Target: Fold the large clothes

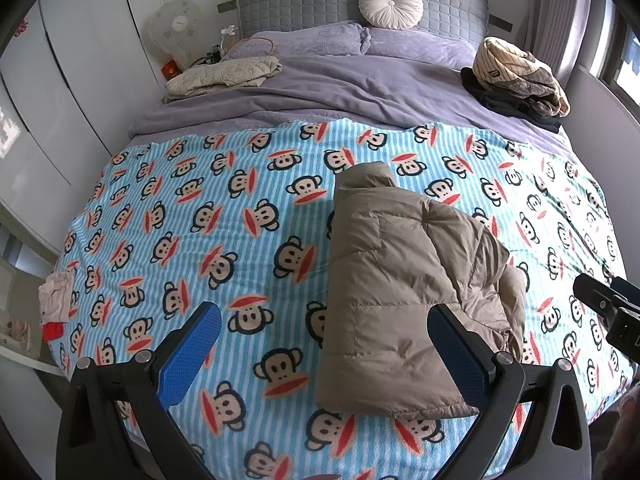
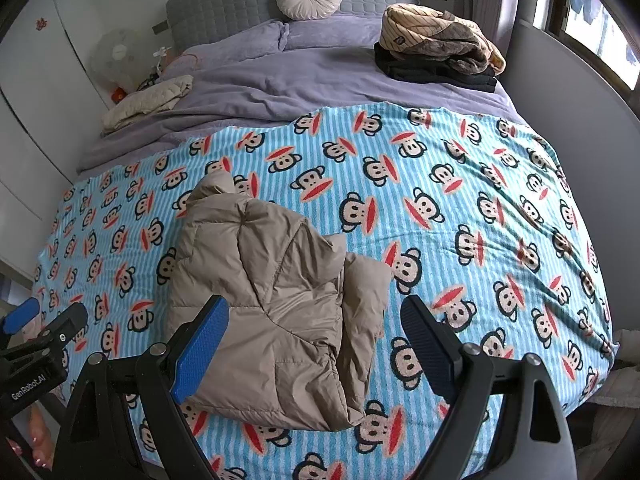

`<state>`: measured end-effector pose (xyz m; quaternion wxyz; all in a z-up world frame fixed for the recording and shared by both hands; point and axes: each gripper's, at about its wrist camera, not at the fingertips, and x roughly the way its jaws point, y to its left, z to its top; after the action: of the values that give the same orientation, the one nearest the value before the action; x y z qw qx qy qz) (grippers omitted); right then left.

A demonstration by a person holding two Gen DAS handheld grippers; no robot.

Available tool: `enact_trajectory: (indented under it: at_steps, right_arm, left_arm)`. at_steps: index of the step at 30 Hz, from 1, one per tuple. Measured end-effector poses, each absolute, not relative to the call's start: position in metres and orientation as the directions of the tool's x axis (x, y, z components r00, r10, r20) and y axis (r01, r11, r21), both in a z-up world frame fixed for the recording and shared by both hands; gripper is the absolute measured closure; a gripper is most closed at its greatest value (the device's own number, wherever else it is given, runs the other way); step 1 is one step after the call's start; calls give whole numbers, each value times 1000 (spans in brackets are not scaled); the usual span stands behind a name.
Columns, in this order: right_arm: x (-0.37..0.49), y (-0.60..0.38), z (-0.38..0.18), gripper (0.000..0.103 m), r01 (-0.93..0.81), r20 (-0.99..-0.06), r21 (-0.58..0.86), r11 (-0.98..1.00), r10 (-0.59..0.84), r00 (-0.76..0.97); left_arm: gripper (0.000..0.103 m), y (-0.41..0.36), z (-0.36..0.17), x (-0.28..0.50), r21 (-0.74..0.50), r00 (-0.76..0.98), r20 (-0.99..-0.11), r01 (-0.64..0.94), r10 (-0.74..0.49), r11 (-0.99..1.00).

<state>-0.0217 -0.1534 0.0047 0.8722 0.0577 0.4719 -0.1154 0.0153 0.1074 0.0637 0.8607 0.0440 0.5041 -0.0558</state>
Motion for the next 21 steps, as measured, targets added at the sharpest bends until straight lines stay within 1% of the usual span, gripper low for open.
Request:
enact_trajectory:
  at_steps: [21]
  right_arm:
    - [-22, -155, 4, 13, 254, -838, -6, 967, -143, 527]
  left_arm:
    - [0, 113, 59, 13, 23, 487, -872, 134, -46, 991]
